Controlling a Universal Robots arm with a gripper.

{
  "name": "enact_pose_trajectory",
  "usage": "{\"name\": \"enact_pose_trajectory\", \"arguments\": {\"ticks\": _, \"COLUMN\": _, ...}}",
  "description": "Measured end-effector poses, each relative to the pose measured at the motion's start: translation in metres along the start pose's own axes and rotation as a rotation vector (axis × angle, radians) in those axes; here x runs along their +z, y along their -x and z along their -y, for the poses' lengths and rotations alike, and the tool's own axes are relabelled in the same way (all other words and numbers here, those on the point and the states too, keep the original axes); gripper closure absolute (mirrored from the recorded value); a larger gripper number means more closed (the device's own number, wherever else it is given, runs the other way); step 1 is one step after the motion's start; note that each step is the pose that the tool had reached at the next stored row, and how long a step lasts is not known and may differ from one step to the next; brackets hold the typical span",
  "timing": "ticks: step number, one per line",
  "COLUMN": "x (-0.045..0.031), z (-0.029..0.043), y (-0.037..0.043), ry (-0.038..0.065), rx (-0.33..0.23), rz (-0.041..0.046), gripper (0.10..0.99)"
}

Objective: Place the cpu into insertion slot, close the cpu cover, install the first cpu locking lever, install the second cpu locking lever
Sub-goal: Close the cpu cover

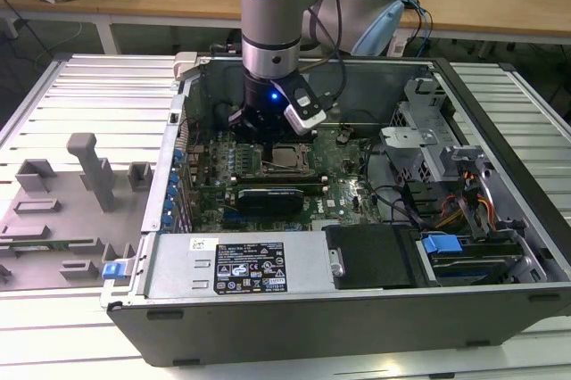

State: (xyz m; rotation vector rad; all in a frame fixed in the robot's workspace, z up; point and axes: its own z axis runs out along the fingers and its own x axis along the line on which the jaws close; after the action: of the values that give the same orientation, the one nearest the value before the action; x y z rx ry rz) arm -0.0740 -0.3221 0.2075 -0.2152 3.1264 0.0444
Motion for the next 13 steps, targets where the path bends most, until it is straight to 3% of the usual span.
{"name": "enact_pose_trajectory", "arguments": {"ticks": 13, "x": 0.0009, "z": 0.0013, "y": 0.0092, "ry": 0.0, "rx": 0.0, "rz": 0.0001, "gripper": 0.98}}
